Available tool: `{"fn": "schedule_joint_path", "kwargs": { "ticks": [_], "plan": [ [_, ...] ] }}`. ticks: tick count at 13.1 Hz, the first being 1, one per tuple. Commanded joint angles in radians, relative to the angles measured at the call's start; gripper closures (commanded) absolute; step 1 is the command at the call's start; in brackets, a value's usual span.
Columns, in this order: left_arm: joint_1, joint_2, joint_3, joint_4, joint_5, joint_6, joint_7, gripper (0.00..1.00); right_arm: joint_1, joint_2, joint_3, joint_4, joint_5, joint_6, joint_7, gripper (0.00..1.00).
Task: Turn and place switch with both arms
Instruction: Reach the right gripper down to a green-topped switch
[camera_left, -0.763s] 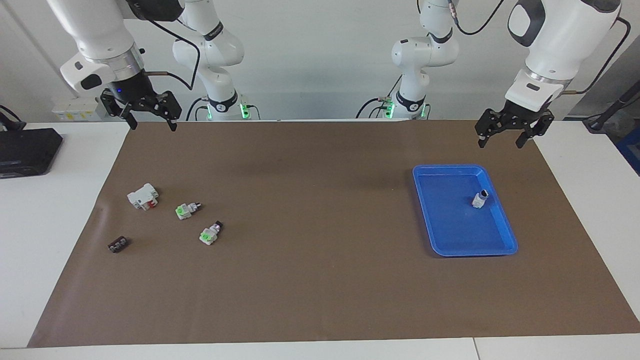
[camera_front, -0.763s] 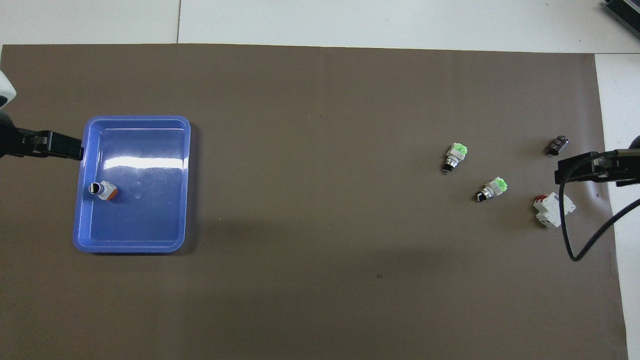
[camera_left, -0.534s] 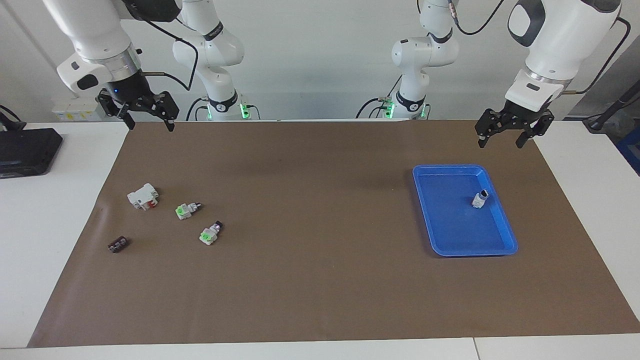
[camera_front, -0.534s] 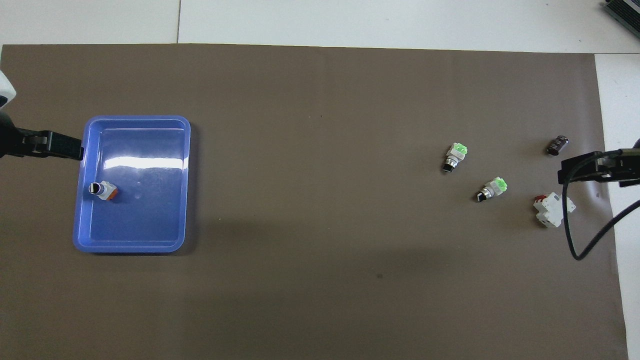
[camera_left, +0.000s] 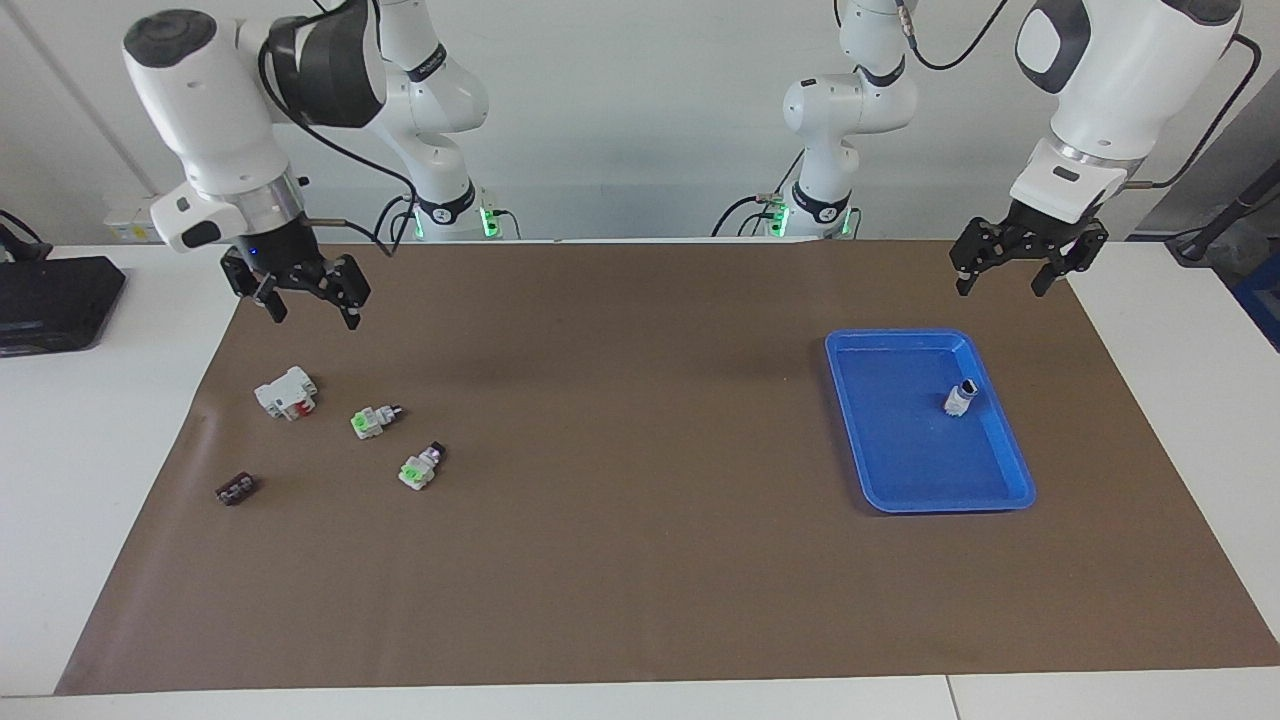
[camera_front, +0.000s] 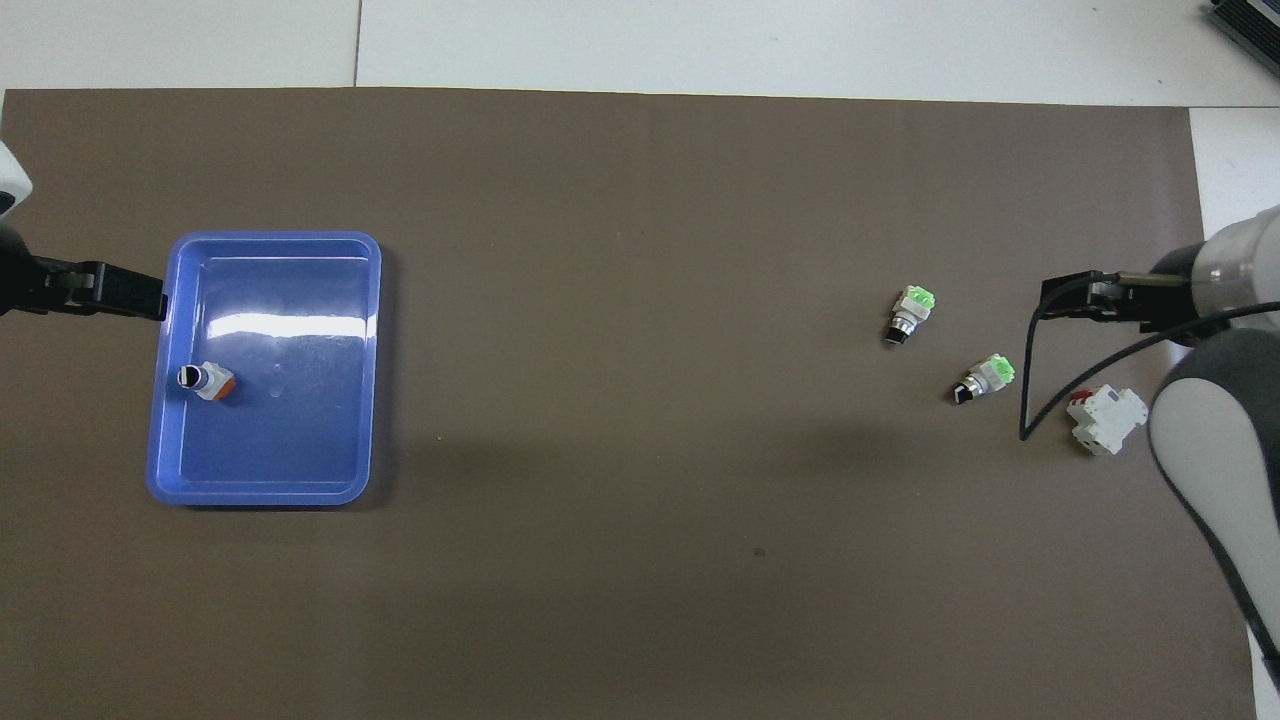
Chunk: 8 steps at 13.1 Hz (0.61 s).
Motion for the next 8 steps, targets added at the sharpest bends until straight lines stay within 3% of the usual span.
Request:
{"fn": "schedule_joint_path", "kwargs": {
  "ticks": [1,3,8],
  "plan": [
    [0.006,-0.032,-0.005,-0.037,0.019,0.007,-0.009,0.00,0.046,0.178,0.006,0.014,-0.004,0.197,0.100,0.00],
    [0.006,-0.032,-0.005,-0.037,0.019,0.007,-0.009,0.00,0.065,0.264,0.008,0.015,-0.006,0.303,0.153,0.00],
    [0.006,-0.032,-0.005,-0.037,0.019,0.007,-0.009,0.00,0.075,0.370,0.006,0.006,-0.006,0.371,0.247,0.00]
  ]
}}
